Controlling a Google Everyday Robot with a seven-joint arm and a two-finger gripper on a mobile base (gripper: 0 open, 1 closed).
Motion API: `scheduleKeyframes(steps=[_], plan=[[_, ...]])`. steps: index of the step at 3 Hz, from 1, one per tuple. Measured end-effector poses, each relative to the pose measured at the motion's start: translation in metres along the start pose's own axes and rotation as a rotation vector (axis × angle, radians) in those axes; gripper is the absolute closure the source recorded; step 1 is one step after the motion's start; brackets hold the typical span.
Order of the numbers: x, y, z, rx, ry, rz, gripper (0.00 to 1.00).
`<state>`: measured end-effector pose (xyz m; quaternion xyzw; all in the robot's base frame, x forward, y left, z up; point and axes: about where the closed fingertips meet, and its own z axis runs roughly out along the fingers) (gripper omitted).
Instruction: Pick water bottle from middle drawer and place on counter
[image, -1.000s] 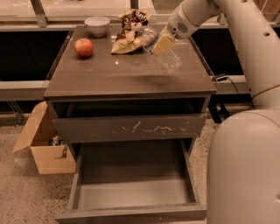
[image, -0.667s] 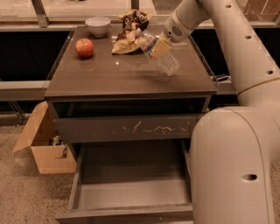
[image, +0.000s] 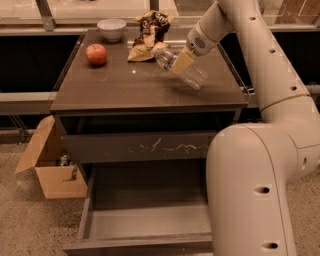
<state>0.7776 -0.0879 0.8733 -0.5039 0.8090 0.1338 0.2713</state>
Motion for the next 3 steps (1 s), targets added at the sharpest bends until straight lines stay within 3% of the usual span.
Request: scheduleKeyframes(steps=[1,2,3], plan=[[0.001,-0.002,0.005,-0.006,-0.004,0.015,0.0],[0.0,-0.008,-0.005,0.007,-0.041,0.033,0.0],[-0.004,-0.016,-0.031,0.028,-0.144,0.058,0.0]])
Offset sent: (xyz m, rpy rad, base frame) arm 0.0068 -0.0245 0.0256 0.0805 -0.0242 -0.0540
